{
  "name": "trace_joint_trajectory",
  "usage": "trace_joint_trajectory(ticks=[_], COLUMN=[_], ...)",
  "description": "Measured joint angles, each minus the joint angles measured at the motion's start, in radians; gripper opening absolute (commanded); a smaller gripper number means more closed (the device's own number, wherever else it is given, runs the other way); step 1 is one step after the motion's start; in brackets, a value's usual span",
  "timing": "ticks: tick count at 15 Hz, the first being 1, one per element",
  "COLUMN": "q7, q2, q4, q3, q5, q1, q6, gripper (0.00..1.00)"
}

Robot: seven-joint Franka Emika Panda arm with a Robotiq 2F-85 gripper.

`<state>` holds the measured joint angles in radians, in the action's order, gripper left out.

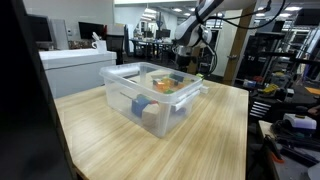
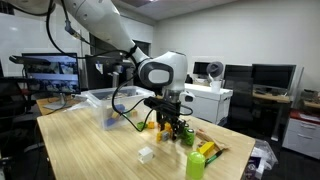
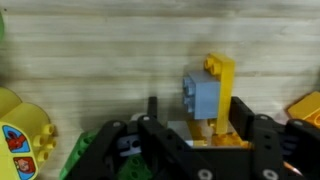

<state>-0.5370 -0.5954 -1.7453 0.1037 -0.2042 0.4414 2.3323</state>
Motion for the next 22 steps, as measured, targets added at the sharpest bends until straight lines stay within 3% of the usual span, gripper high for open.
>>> trace_joint_trajectory(ticks=[4,6,9,13,22], q7=[0.009,0.074,0.266,0.423,0.550], q2=[0.001,0.009,0.029,0.039,0.195], q4=[0.008,0.011,-0.005,-0.024,0.072], q3=[0.000,0.006,0.058,0.104,0.099], q5=[0.005,0.018,0.077,0.137,0.179], q1=[-0.003,-0.016,-0.072,-0.120,-0.243], q6=[0.001,0.001,0.000,-0.001,-0.052], gripper=[0.15,0.04,0.07,0.07,0.07])
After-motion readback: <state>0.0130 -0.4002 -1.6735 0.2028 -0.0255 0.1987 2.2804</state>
